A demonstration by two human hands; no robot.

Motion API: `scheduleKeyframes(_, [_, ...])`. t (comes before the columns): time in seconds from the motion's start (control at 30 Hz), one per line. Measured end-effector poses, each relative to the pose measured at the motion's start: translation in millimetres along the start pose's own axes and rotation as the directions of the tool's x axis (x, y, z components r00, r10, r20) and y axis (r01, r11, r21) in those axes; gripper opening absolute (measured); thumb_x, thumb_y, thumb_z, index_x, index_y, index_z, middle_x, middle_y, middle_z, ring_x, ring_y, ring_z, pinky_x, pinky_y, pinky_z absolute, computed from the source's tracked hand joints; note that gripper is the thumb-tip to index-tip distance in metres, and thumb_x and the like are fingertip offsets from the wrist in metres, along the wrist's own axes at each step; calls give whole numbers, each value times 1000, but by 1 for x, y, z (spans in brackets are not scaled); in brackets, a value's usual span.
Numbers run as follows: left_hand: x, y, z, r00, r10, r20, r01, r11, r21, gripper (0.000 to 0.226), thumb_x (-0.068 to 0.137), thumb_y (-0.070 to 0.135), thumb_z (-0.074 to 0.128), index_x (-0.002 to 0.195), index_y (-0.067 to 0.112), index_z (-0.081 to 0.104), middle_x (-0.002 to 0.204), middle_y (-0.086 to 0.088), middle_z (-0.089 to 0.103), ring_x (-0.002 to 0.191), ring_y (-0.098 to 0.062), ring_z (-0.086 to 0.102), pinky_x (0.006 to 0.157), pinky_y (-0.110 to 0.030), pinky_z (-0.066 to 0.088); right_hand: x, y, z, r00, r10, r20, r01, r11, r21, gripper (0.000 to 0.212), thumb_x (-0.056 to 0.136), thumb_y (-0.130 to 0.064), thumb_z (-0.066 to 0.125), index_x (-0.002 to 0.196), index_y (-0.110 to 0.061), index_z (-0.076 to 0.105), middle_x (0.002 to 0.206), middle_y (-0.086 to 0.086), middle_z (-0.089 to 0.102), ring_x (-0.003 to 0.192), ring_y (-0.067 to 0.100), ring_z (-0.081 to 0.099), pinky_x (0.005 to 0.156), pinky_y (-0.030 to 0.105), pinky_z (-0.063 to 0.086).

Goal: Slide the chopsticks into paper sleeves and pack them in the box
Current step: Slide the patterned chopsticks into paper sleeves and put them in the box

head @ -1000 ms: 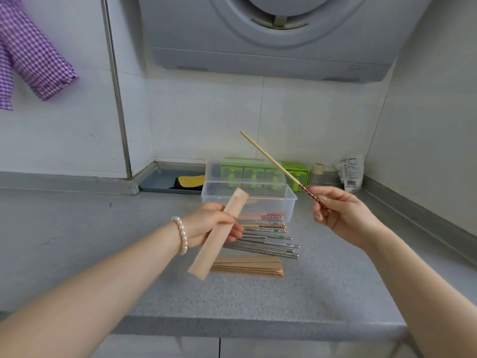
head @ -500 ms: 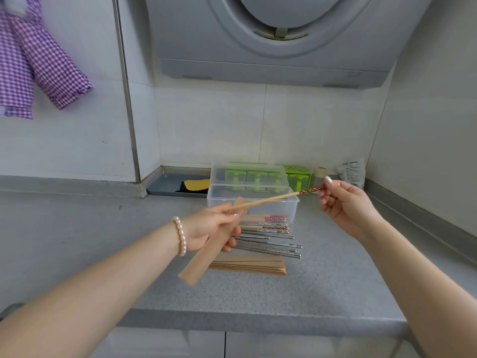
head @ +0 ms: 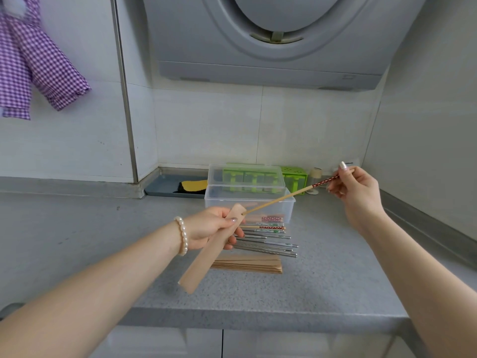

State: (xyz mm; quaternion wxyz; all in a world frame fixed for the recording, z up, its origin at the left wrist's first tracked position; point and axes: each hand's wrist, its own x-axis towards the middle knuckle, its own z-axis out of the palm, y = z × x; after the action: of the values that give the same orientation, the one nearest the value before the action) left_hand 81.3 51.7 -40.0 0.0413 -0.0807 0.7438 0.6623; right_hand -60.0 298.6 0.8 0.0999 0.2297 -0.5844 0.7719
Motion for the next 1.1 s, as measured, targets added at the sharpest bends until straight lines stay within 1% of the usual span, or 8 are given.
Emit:
scheduleKeyframes(0.13, [0,-1,1,1000,-3,-25,4,1000,10,21,98,16,41,107,9,58,81,-8,62,62,-15,57,56,-28,52,-3,-2,4,1000,-16,20,16,1000,-9,27,94,-22,50,69,-15,54,46,-4,60,45,5,56,54,18,48])
scheduleKeyframes(0.37, [1,-4,2,999,1,-37,1,998,56,26,99,21,38,109,9,58,81,-9,64,62,-16,59,58,-29,52,-2,-1,8,998,-14,63,15,1000,-8,27,94,-23,51,70,-14,55,47,-3,61,46,6,55,62,26,47])
scheduleKeyframes(0.53, [2,-3,3,999,15,-46,-12,997,72,23,99,20,40,107,9,59,81,-8,66,63,-15,62,60,-27,54,0,-5,9,999,-34,31,34,999,10,27,94,-23,50,69,-14,54,46,-5,60,45,6,56,62,28,45])
scheduleKeyframes(0.63, [3,-5,2,998,21,-63,-17,998,63,23,97,17,43,114,7,55,79,-7,66,60,-13,62,59,-27,53,0,-7,8,998,-53,25,53,999,4,26,94,-23,51,69,-14,55,47,-5,60,46,6,57,63,28,45])
scheduleKeyframes(0.73, [4,-6,2,997,32,-76,-26,997,72,20,96,11,44,113,9,55,78,-8,65,59,-13,61,60,-28,52,-4,-6,11,996,-82,37,83,996,-40,26,94,-23,51,70,-15,56,49,-5,62,48,7,58,58,22,49])
scheduleKeyframes(0.9, [6,-7,4,995,26,-99,-21,998,55,19,96,8,44,112,7,54,78,-9,63,56,-12,60,56,-26,53,-11,-8,17,989,-137,58,140,988,-60,25,94,-19,51,70,-13,57,49,-5,62,48,6,58,55,17,47])
scheduleKeyframes(1.03, [7,-8,6,990,21,-141,-14,999,48,19,97,11,42,109,5,56,77,-8,63,56,-12,59,54,-25,53,-17,-12,21,977,-190,93,198,977,-80,24,94,-14,51,71,-13,56,50,-4,63,48,7,58,56,19,50])
scheduleKeyframes(1.1, [7,-8,7,987,11,-160,-6,999,35,20,97,12,42,109,4,56,76,-9,64,56,-13,59,54,-24,53,-20,-13,23,969,-219,116,232,967,-109,24,93,-13,51,70,-14,56,51,-4,63,49,8,57,58,24,49])
